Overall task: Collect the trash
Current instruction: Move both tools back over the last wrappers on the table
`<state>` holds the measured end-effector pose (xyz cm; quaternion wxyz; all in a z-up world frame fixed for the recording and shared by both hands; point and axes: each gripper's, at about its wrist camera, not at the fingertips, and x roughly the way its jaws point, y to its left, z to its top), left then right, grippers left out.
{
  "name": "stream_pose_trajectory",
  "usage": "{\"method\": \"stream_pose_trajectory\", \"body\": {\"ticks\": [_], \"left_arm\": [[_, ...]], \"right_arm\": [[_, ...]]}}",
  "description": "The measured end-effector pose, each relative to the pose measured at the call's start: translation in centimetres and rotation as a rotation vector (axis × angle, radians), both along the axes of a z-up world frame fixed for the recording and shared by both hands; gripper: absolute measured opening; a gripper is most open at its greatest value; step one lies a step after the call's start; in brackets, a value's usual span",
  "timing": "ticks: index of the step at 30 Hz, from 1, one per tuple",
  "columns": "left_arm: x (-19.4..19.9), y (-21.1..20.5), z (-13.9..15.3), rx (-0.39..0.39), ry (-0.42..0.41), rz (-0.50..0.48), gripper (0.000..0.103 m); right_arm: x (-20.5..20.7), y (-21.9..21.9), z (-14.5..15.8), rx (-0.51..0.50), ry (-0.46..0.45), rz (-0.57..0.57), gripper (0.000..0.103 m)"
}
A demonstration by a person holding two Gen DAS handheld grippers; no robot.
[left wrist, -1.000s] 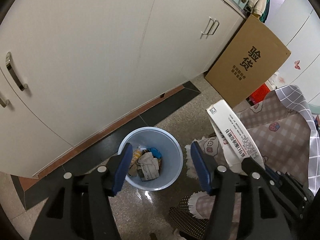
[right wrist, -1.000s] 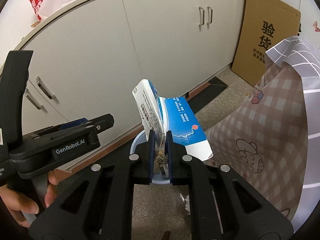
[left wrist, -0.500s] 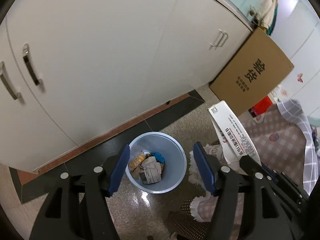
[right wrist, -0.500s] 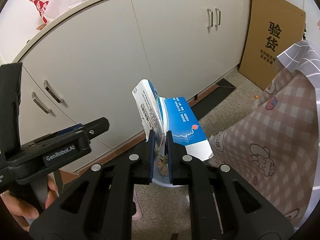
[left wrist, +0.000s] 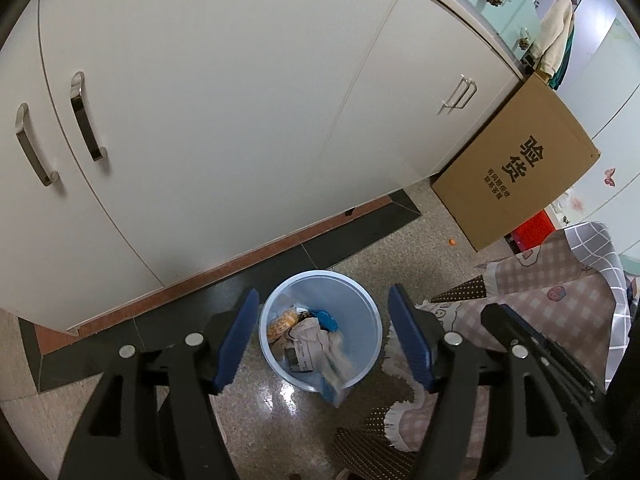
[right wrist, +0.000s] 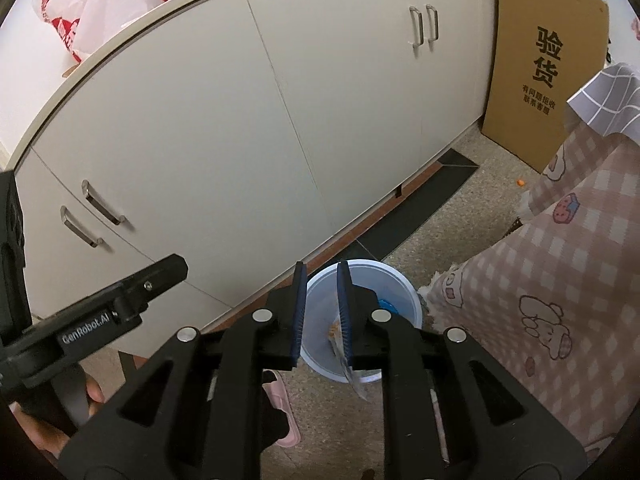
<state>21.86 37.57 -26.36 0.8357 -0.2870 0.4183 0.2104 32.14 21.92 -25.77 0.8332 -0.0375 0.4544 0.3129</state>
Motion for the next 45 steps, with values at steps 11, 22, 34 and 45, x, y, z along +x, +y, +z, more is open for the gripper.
{"method": "stream_pose_trajectory", "body": {"ticks": [11,22,34,45], "left_arm": [[-0.8,-2.1,3.8,0.036,-0.059,-0.025,0.066],[-1.7,-7.6,13.8,0.123,-0.241,-0.062,0.070],[5.5,-23.9,18.5,0.199,-0.281,-0.458,0.070],[13.9,-38.4,14.4,0.371,-0.205,-0.839,0.070]], "right_arm": [[-1.9,-2.2,4.3,0.041,-0.061,0.004,0.017],[-3.7,-8.8,13.7,0.191,-0.174,-0.038,0.045],[-1.4,-26.4,18.1,0.183,-0.283,-0.311,0.049],[1.5,-38.8,15.3,0.122,-0.219,-0.517,0.051]]}}
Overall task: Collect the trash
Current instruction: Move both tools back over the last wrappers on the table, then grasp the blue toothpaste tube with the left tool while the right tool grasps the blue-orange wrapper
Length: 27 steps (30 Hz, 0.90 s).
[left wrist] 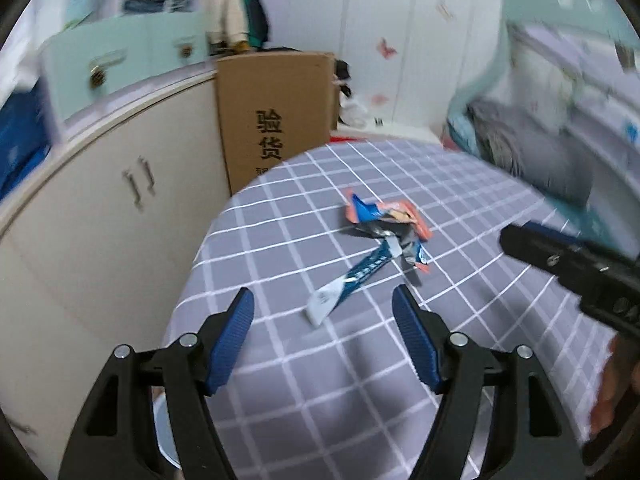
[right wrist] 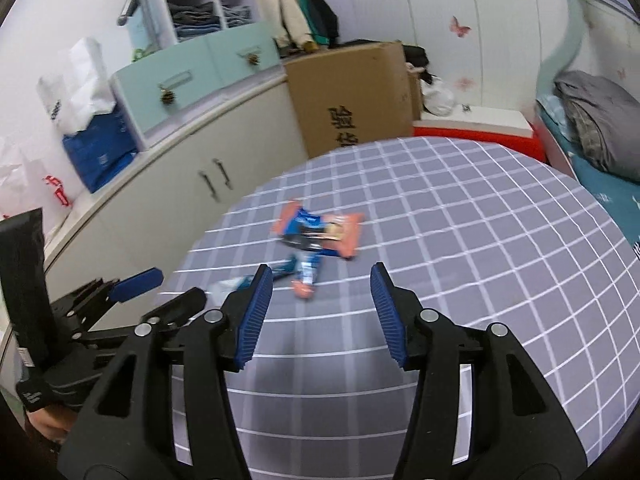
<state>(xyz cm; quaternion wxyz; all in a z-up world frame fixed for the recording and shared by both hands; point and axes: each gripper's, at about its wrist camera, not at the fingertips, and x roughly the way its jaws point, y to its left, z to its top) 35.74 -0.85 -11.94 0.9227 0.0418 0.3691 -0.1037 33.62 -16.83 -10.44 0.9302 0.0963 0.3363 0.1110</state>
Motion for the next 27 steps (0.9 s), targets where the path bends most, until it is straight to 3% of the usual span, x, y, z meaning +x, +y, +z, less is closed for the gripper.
{"method": "stream_pose_trajectory", "body": {"ticks": [6,10,11,14,18,20,27], "left_arm": [[3.1,-3.5,-2.1,0.145,0.035,-0.070,0.069],[4.1,-3.8,-3.3,0.158,0.093,-0.090,0.034],[4.3,-3.3,-3.2,0.122,0.103,-0.095,0.013],[4.2,-1.9,-2.8,0.080,0.095,-0.056,0.010],[3.6,0.3,-2.0,0.010,0.073,-0.020,0.009],[3.2,1.3,-1.7,-0.015,0.064,-0.006,0.009],[3.0,5.2,-0.8,-0.012,0.027,0.156,0.009]], "right_arm": [[1.7,-2.2,-1.4,-0.008,0.039,-0.015,0.051],[2.8,-2.4,-1.9,-0.021,0.053,-0.014,0.052],[3.0,-2.3,-2.0,-0.022,0.056,-0.014,0.052],[3.8,-1.9,-2.2,-0.033,0.061,-0.014,0.054],[5.1,-0.5,-2.2,-0.041,0.064,0.009,0.066],[5.8,0.7,-2.3,-0.063,0.065,0.021,0.066],[8.4,4.9,-3.3,-0.215,0.063,0.062,0.066]]}}
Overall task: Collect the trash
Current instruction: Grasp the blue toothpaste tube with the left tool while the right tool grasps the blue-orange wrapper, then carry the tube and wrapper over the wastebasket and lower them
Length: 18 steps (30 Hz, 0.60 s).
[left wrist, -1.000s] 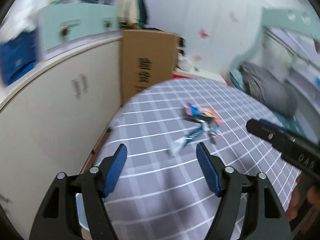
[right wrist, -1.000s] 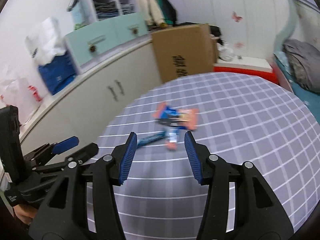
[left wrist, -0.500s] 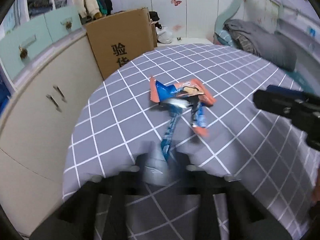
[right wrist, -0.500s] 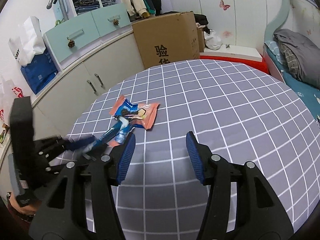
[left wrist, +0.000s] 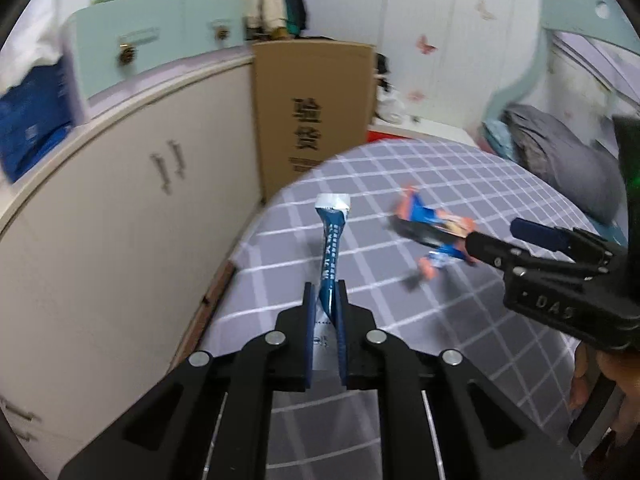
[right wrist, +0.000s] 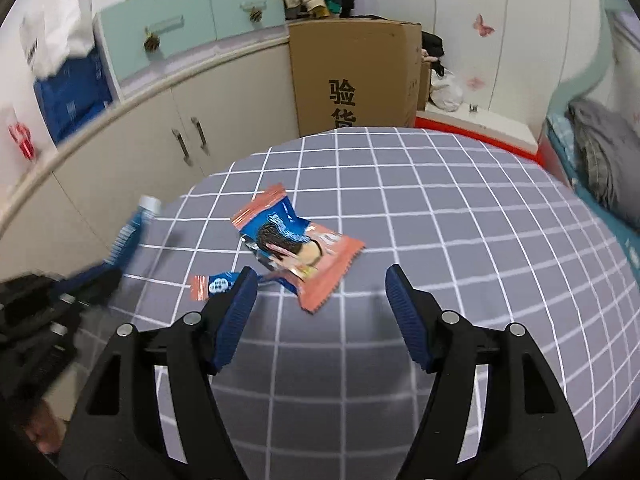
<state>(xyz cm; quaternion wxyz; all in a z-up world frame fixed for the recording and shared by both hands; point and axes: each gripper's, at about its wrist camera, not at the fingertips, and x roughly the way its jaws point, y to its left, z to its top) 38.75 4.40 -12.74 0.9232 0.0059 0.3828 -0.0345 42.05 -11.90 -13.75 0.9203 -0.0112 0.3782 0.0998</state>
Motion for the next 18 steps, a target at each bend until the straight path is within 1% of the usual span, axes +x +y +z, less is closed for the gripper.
{"method": "stream_pose_trajectory", "body": {"ticks": [3,5,6,8,9,10,12,14,16,18], "left_arm": [[-0.3,1.7,0.2,-0.012,-0.001,0.028,0.009],[-0.6,2.7,0.3,-0.019,-0.001,0.037,0.009],[-0.9,3.1,0.3,-0.021,-0.001,0.040,0.009],[-1.3,4.1,0.2,-0.037,0.008,0.044,0.009],[-1.3,4.4,0.2,-0.042,0.010,0.045,0.009],[-1.5,4.8,0.1,-0.046,0.011,0.049,0.009],[-2.0,5.7,0.1,-0.057,0.012,0.054,0.009],[-2.5,6.5,0.0,-0.071,0.013,0.063,0.009],[-3.1,7.8,0.0,-0.091,0.011,0.078,0.009],[-3.7,8.8,-0.1,-0.098,0.008,0.096,0.009]], "right_arm": [[1.0,1.5,-0.4,-0.071,-0.001,0.013,0.066],[1.8,2.1,-0.8,-0.092,0.020,0.019,0.065],[2.0,2.2,-0.9,-0.096,0.026,0.018,0.059],[2.7,2.4,-1.2,-0.110,0.053,0.018,0.041],[2.9,2.5,-1.5,-0.116,0.068,0.020,0.029],[3.1,2.6,-1.7,-0.122,0.082,0.022,0.025],[2.9,2.7,-1.5,-0.127,0.070,0.020,0.011],[2.4,3.0,-1.2,-0.121,0.064,0.023,0.010],[1.6,3.7,-0.7,-0.116,0.040,0.032,0.009],[0.7,4.7,0.0,-0.092,0.023,0.053,0.008]]}}
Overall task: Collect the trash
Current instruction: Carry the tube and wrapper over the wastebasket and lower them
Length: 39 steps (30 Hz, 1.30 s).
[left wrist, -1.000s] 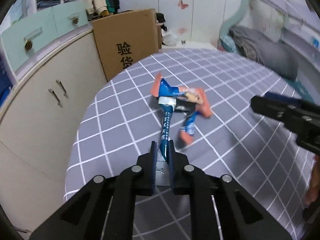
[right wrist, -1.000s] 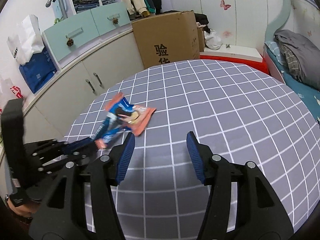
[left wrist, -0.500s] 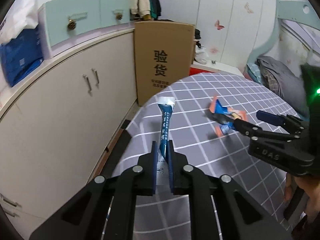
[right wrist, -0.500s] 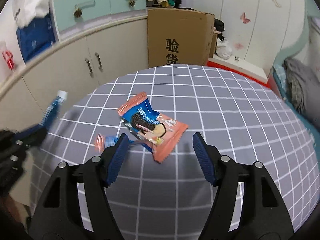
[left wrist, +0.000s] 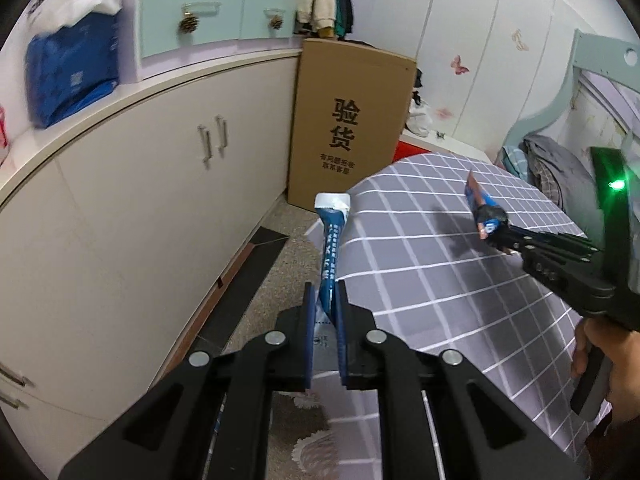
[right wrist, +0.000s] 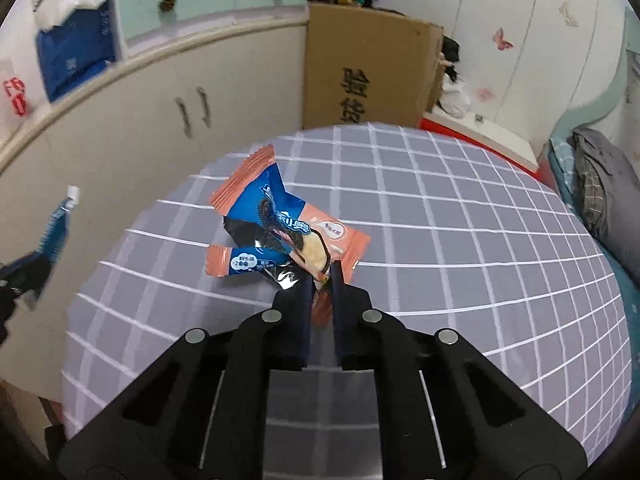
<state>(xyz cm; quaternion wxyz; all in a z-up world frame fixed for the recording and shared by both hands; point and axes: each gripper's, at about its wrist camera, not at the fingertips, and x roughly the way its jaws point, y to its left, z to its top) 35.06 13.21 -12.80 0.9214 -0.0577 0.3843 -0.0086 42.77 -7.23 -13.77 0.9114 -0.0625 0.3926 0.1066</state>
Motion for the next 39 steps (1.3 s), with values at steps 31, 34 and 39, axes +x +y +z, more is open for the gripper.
{"method": "stream_pose_trajectory", "body": {"ticks": [31,34,39], "left_arm": [[-6.6,20.3,-18.0,-0.229,0.339,0.343,0.010],[-6.1,20.1,-19.9,-0.257,0.363,0.343,0.011],[-5.2,20.0,-21.7,-0.279,0.386,0.336,0.035]], "right_arm": [[-9.7,27.5,-13.7,0.092,0.284,0.366,0.008],[-9.0,27.3,-15.4,0.078,0.305,0.343,0.008],[-8.2,27.5,-17.2,0.067,0.326,0.321,0.008]]}}
